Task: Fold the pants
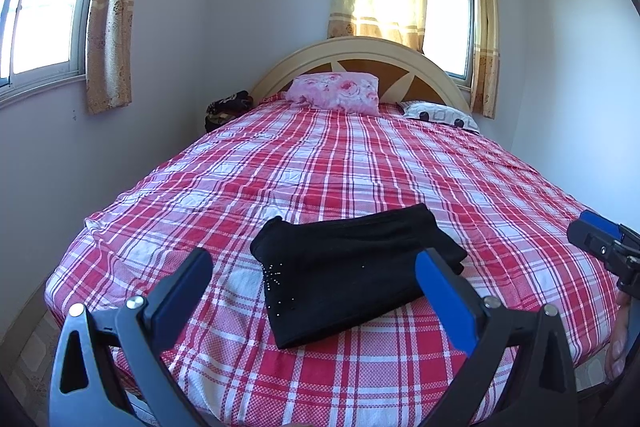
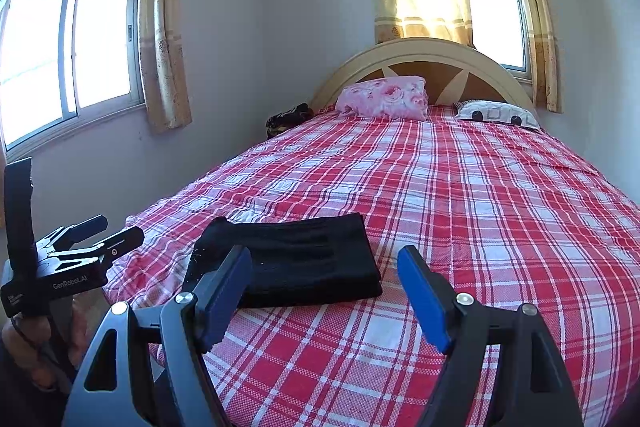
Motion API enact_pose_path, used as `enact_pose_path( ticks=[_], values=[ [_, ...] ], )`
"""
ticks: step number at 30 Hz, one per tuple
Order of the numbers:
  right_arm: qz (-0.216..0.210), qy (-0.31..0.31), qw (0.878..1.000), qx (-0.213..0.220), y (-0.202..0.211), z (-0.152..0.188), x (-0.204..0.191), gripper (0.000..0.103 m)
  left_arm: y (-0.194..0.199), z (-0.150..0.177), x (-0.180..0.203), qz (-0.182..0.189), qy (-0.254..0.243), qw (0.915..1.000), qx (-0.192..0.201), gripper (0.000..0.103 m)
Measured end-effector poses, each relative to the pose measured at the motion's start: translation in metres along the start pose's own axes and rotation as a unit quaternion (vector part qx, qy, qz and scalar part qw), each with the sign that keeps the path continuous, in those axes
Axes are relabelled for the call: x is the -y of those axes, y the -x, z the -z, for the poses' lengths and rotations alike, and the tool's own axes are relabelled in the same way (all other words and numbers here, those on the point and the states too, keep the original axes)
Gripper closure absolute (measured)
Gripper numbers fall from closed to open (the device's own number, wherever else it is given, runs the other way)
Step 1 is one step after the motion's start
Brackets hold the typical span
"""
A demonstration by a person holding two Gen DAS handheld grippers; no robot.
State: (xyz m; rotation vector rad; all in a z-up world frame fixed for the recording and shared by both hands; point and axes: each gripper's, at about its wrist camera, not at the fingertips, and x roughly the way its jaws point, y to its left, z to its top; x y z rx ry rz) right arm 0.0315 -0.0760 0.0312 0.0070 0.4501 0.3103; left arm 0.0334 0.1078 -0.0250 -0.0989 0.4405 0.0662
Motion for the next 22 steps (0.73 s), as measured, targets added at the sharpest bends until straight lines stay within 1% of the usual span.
enact_pose_path(
  ticks=[10,15,19,22],
  values=[
    [0.000,0.000,1.000,0.001,0.0010,0.0013,0.0004,0.026,-0.0014,0.0002,0.0002,-0.007,0.002,1.0000,-0.006,0.000],
    [0.002,0.001,1.000,-0.001,0.0006,0.0019,0.0005,0.026,-0.0039,0.0014,-0.0043,-0.005,0.021,0.9997,-0.010,0.000],
    [0.004,0.004,1.000,-0.004,-0.0010,0.0035,-0.0016,0.026,-0.0033,0.0033,-0.0037,-0.019,0.013,0.9997,-0.003,0.000],
    [0.005,0.006,1.000,-0.008,-0.0022,0.0050,-0.0026,0.026,-0.0030,0.0033,-0.0018,-0.015,0.010,0.9998,-0.003,0.000]
  ],
)
